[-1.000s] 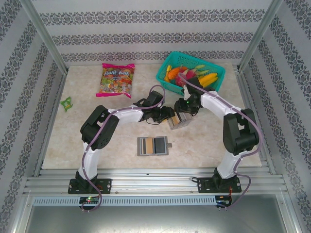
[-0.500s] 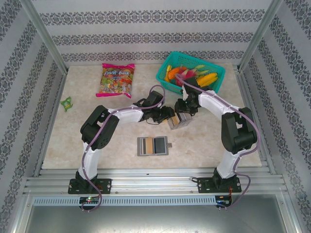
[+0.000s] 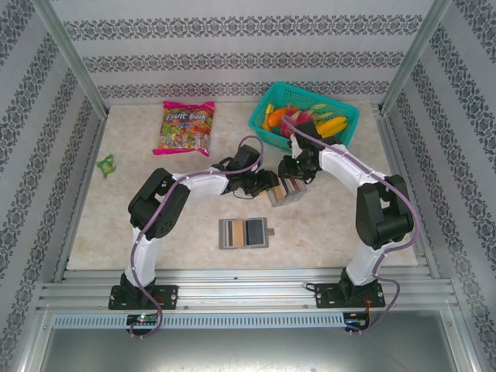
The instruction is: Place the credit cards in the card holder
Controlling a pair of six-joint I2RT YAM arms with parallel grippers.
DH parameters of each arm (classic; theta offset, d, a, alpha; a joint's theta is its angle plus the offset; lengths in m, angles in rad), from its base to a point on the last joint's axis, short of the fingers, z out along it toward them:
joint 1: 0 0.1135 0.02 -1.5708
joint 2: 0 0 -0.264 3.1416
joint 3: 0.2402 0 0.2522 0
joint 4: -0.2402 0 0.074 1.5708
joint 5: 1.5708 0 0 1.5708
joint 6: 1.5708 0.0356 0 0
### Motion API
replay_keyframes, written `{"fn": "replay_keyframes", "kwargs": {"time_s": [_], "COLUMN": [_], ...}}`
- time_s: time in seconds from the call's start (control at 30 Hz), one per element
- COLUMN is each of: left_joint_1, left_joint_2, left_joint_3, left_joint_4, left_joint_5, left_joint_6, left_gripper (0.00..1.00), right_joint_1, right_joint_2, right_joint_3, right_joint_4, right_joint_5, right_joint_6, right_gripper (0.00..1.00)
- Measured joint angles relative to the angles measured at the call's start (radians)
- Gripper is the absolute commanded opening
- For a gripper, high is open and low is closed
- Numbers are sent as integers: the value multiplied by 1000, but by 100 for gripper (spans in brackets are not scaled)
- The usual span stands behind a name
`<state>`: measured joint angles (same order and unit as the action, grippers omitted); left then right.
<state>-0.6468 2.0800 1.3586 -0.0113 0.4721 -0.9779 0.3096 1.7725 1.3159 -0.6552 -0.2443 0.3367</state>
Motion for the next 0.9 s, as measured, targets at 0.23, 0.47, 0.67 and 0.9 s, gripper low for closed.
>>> {"fn": "replay_keyframes", "kwargs": {"time_s": [0.23,0.47,0.67,0.9], "left_joint_1": [0,0,0,0], "left_joint_2": [0,0,0,0], "left_joint_3": [0,0,1,1], "left_joint_4": [0,-1,-1,-1], "left_joint_5": [0,3,3,4], "left_joint_6": [0,0,-1,-3], "left_gripper": [49,49,49,49], "right_joint_1": [-5,-13,-28,-33], "right_joint_2": [-1,-1,-2,-10], "right_joint_3": [0,0,0,0], "right_joint_4": [1,1,0,0], "right_joint_5": [2,12,10,-20], "right_joint_6": [0,-1,0,0], "right_gripper": [29,20,22,21]}}
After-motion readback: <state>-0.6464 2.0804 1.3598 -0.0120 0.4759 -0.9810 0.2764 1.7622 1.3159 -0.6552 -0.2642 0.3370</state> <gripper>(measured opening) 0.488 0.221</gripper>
